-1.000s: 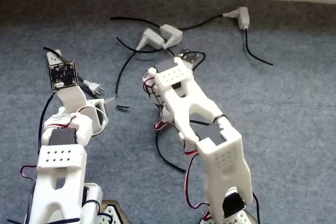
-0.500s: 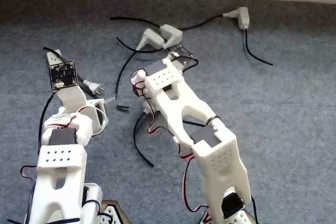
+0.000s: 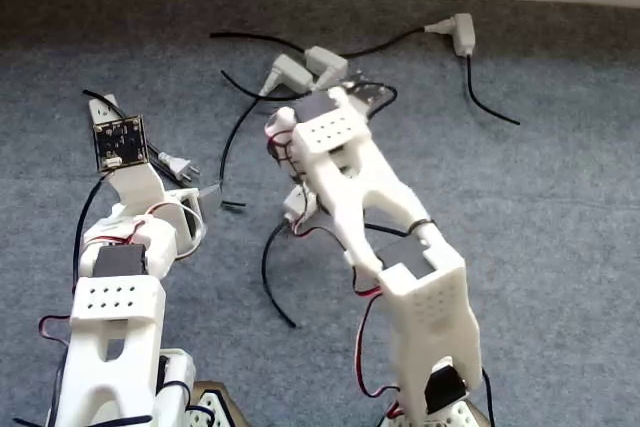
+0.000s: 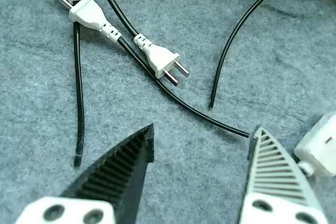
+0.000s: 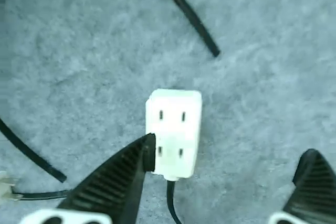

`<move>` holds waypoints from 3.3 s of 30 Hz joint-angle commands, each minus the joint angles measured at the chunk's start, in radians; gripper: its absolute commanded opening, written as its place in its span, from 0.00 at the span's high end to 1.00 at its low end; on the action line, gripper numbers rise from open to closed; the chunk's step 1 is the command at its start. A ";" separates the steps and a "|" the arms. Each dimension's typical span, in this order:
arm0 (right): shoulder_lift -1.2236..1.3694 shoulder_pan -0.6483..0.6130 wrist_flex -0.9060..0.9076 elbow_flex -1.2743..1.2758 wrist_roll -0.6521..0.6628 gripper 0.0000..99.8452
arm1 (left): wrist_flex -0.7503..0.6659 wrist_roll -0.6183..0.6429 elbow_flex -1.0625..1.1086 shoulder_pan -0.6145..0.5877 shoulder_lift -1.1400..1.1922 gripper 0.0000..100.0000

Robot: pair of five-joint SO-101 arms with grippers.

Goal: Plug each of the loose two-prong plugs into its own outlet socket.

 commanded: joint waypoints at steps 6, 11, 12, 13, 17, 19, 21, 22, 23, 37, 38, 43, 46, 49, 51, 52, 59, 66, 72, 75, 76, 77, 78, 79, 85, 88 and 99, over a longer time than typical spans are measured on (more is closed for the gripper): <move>-0.188 0.268 0.110 -0.395 0.265 0.61 | -0.074 0.005 0.028 0.019 -0.019 0.71; -0.217 0.449 0.179 -0.553 0.408 0.61 | -0.075 0.005 0.030 0.019 -0.019 0.71; -0.223 0.489 0.208 -0.582 0.430 0.61 | -0.075 0.005 0.030 0.019 -0.019 0.71; -0.226 0.526 0.240 -0.610 0.448 0.61 | -0.077 0.005 0.028 0.019 -0.019 0.71; -0.262 0.619 0.328 -0.656 0.589 0.61 | -0.100 0.005 0.021 0.019 -0.019 0.71; -0.297 0.654 0.329 -0.572 0.671 0.61 | -0.135 0.006 0.013 0.016 -0.012 0.71; -0.341 0.670 0.329 -0.443 0.678 0.61 | -0.138 0.006 -0.031 0.008 -0.008 0.71; -0.364 0.670 0.328 -0.361 0.683 0.61 | -0.118 0.008 -0.064 0.007 -0.008 0.71; -0.386 0.668 0.328 -0.277 0.684 0.61 | -0.087 0.012 -0.101 0.002 -0.007 0.71; -0.446 0.522 0.016 0.742 0.994 0.61 | 0.562 0.348 -1.170 -0.128 0.877 0.76; -0.446 0.522 -0.038 0.800 0.994 0.61 | 0.605 0.374 -1.256 -0.143 0.954 0.76; -0.446 0.489 -0.280 1.044 0.993 0.61 | 0.720 0.422 -1.604 -0.203 1.288 0.76; -0.453 0.446 -0.344 1.133 0.993 0.61 | 0.721 0.423 -1.713 -0.226 1.438 0.76; -0.464 0.438 -0.351 1.139 0.993 0.61 | 0.726 0.425 -1.794 -0.251 1.532 0.76; -0.464 0.438 -0.352 1.141 0.993 0.61 | 0.726 0.427 -1.810 -0.255 1.573 0.76; -0.464 0.437 -0.352 1.139 0.993 0.61 | 0.723 0.446 -1.811 -0.257 1.595 0.76; -0.464 0.435 -0.352 1.138 0.993 0.61 | 0.706 0.569 -1.867 -0.254 1.675 0.76; -0.464 0.435 -0.352 1.138 0.994 0.61 | 0.700 0.572 -1.885 -0.223 1.672 0.76; -0.464 0.435 -0.354 1.138 0.994 0.61 | 0.701 0.572 -1.939 -0.216 1.675 0.77; -0.464 0.435 -0.354 1.138 0.994 0.61 | 0.700 0.572 -1.963 -0.188 1.675 0.77; -0.464 0.435 -0.354 1.138 0.994 0.61 | 0.700 0.572 -1.968 -0.174 1.675 0.77; -0.464 0.435 -0.354 1.138 0.994 0.61 | 0.700 0.572 -1.968 -0.163 1.675 0.77; -0.464 0.435 -0.354 1.138 0.994 0.61 | 0.700 0.572 -1.972 -0.153 1.675 0.77; -0.464 0.435 -0.354 1.138 0.994 0.61 | 0.700 0.572 -1.979 -0.147 1.675 0.77; -0.464 0.435 -0.354 1.138 0.994 0.61 | 0.704 0.571 -1.977 -0.143 1.679 0.77; -0.464 0.435 -0.354 1.138 0.994 0.61 | 0.706 0.571 -1.975 -0.145 1.682 0.77; -0.464 0.435 -0.367 1.141 0.994 0.61 | 0.749 0.571 -1.977 -0.206 1.695 0.77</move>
